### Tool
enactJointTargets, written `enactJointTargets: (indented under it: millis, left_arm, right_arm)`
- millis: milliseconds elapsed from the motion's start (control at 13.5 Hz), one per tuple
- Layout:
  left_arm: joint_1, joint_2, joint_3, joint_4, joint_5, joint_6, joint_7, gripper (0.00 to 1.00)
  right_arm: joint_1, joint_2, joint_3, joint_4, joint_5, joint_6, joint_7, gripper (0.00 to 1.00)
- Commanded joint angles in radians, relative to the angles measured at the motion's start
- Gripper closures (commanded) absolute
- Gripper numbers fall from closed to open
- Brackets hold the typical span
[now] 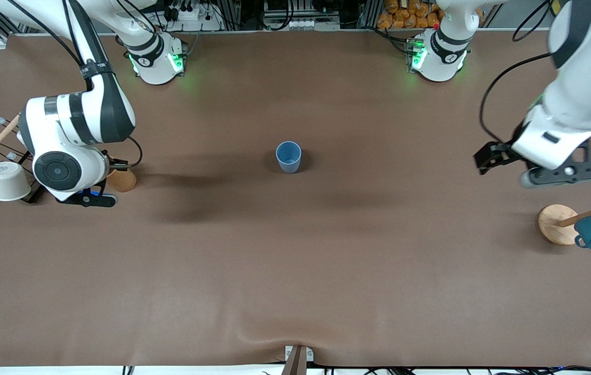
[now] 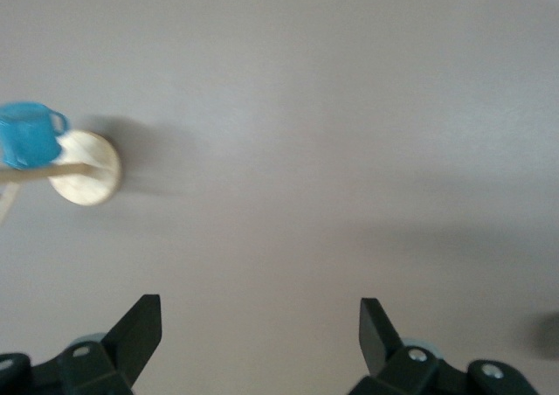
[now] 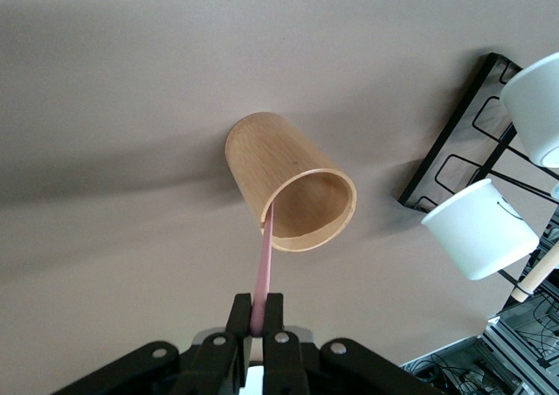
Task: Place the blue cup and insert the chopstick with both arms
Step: 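Lift the pink chopstick out of the tan cup with the right gripper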
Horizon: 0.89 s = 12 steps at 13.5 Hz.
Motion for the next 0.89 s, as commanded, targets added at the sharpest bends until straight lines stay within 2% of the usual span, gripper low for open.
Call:
enactJointTargets:
  millis: [0, 222, 296, 444, 813]
  left_arm:
    - [0.007, -0.051, 0.11, -0.011, -0.075, -0.018, 0.206, 0.0]
    - [-0.002, -0.072, 0.192, -0.015, -0.095, -0.067, 0.297, 0.0]
    - [-0.027, -0.091, 0.215, -0.024, -0.095, -0.084, 0.3, 0.0]
    - [-0.117, -0.12, 0.319, -0.056, -0.097, -0.09, 0.304, 0.0]
    - [-0.124, -0.163, 0.325, -0.112, -0.098, -0.076, 0.306, 0.0]
  right_arm:
    - [-0.017, -0.025, 0.01, 0.005, 0.033, -0.018, -0.009, 0.93]
    - [-0.016, -0.025, 0.008, 0.034, 0.038, -0.05, -0.009, 0.94]
    - [-0.016, -0.025, 0.01, 0.047, 0.044, -0.067, -0.009, 0.94]
    - [-0.014, -0.029, 0.01, 0.077, 0.058, -0.105, -0.009, 0.94]
    - [-0.005, -0.029, 0.014, 0.198, 0.068, -0.225, -0.006, 0.97]
